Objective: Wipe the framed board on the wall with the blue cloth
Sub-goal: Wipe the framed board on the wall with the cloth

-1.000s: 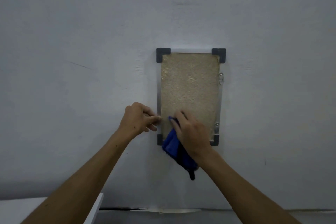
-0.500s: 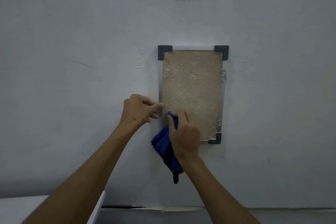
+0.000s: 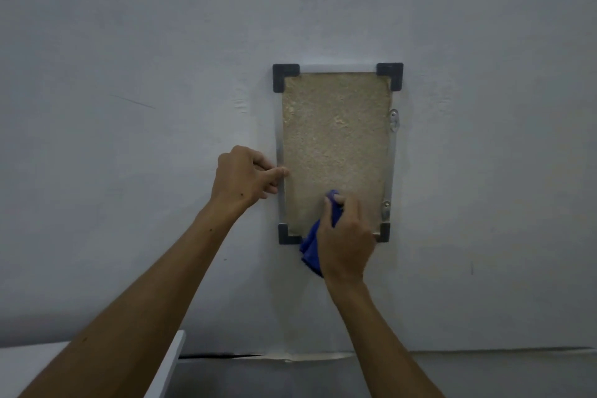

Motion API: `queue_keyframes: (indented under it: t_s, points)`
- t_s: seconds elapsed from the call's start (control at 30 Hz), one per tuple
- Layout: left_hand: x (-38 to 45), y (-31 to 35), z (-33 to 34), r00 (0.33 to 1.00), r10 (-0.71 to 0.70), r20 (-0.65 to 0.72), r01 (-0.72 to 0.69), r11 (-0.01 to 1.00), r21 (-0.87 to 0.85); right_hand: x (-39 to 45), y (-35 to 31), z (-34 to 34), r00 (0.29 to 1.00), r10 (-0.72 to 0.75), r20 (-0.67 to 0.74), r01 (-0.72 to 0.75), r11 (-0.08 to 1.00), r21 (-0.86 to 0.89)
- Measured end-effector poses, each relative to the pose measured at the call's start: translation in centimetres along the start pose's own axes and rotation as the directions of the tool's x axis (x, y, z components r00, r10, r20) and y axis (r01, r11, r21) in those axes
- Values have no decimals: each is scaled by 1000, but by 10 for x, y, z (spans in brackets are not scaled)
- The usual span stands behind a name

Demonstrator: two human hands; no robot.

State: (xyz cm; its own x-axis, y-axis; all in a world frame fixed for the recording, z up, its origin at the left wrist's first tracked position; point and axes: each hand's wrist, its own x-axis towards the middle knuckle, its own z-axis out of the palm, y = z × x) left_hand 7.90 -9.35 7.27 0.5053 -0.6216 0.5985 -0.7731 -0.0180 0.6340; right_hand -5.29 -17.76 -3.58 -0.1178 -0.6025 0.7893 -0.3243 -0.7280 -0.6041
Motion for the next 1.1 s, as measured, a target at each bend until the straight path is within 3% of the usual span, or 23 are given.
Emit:
queue_keyframes:
  t_s: [0.13,0.23,0.3,0.4,0.53,0.67,0.73,0.8,0.9,1.0,1.1]
  points:
    - [2,0,0,1000,-19,13,19,1000,3,-17,-33,22,963,-196,185,200,980,0]
    - [3,-2,-1,999,-16,37,16,1000,7,-11,-24,17,933,-274,235,293,955,-50]
    - [3,-3,-2,999,-14,46,14,1000,1,3,-5,3,966,-219,136,232,968,-91]
    - [4,-4,-2,998,-23,50,24,1000,-18,23,27,-23,996,18,-83,-27,994,-104]
    - [4,-5,-3,998,-29,57,31,999,-39,24,35,-28,990,67,-121,-78,993,-88]
    - [3,-3,-2,998,-23,52,24,1000,-18,4,-2,-3,993,-104,48,105,994,-20]
    - [4,-3,-2,998,-27,49,28,999,-21,-9,-21,12,950,-255,182,269,962,-54]
    - [4,-3,-2,998,-22,51,23,999,-24,-12,-27,16,919,-322,228,345,936,-70]
    - [4,-5,-2,998,-17,56,18,1000,-24,4,-7,2,962,-238,133,251,964,-89]
    - [4,-6,-2,999,-10,53,11,1000,-27,26,32,-27,993,43,-106,-56,991,-125]
    - [4,-6,-2,999,-4,36,5,1000,-29,29,45,-37,981,93,-172,-113,987,-113]
